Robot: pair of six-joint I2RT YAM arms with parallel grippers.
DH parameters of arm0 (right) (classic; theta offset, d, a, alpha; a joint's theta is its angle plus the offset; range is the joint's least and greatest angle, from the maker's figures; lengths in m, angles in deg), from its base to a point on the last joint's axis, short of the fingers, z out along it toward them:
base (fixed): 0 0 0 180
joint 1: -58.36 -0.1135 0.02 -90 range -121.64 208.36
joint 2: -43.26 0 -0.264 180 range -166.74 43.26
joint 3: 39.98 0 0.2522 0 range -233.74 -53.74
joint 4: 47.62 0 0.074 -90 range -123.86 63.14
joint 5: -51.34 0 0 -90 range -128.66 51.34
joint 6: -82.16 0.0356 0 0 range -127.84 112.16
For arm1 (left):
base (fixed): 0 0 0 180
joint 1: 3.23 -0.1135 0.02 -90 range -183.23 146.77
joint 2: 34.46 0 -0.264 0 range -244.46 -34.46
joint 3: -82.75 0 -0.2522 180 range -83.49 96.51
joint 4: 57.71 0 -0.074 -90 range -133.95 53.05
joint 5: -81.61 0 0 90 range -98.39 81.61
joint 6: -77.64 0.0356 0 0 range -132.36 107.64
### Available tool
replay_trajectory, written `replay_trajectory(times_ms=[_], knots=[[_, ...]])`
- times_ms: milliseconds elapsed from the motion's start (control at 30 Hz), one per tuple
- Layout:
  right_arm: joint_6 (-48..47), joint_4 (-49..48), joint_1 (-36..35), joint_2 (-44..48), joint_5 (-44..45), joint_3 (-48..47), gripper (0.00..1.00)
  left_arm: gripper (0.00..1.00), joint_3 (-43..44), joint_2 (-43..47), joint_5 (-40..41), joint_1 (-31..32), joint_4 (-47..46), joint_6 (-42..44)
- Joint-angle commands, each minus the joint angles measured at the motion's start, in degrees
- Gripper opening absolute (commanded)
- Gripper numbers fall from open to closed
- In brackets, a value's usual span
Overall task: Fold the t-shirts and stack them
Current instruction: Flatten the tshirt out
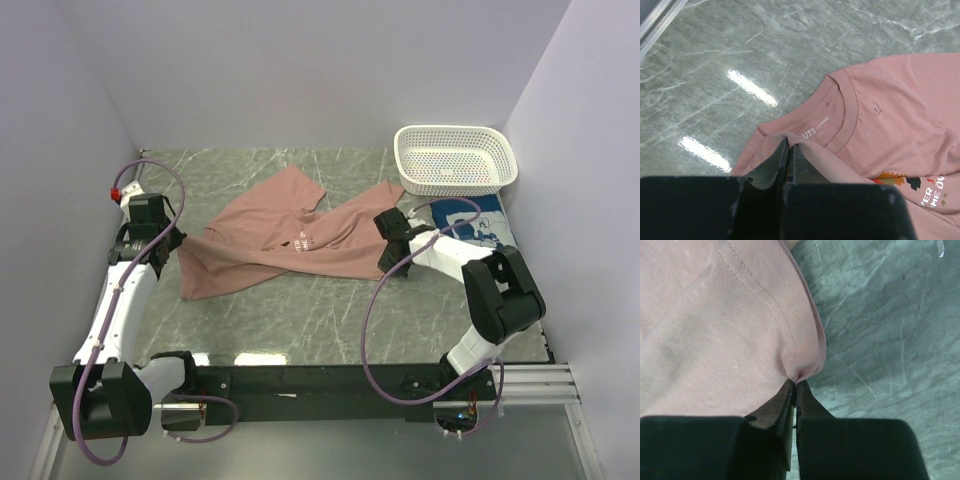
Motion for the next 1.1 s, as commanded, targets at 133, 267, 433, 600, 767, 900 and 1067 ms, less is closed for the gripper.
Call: replay_trajectory(times_ms=[133,267,433,600,767,900,1067], knots=[[-7.0,8.4,2.3,4.3,4.1,-12.0,0.0,0.01,11.2,-7.3,2.3,-2.2,2.4,-2.4],[-13.5,14.4,5.9,4.8,5.3,-30.7,0.0,0.01,25.5,-12.4,1.6,-3.7,7.2,-4.6],[-22.2,19.6,9.8,5.2,3.5,-50.4,0.0,0.01,51.1,-17.3,2.5,-4.4,16.0,-6.6],[-28.5,21.4,9.8,11.7,0.4,-61.3,0.0,0.01,65.7,-10.3,4.1,-4.5,20.3,-8.3],[-32.6,14.5,9.8,30.4,-3.4,-50.9,0.0,0.01,62.7,4.9,8.8,-4.5,14.5,-8.8],[-36.2,10.8,9.8,41.6,-7.3,-46.3,0.0,0.01,62.6,14.2,11.8,-4.6,11.8,-5.5],[-39.1,12.9,9.8,45.4,-9.2,-49.3,0.0,0.01,65.6,14.3,10.4,-4.5,10.4,0.6]])
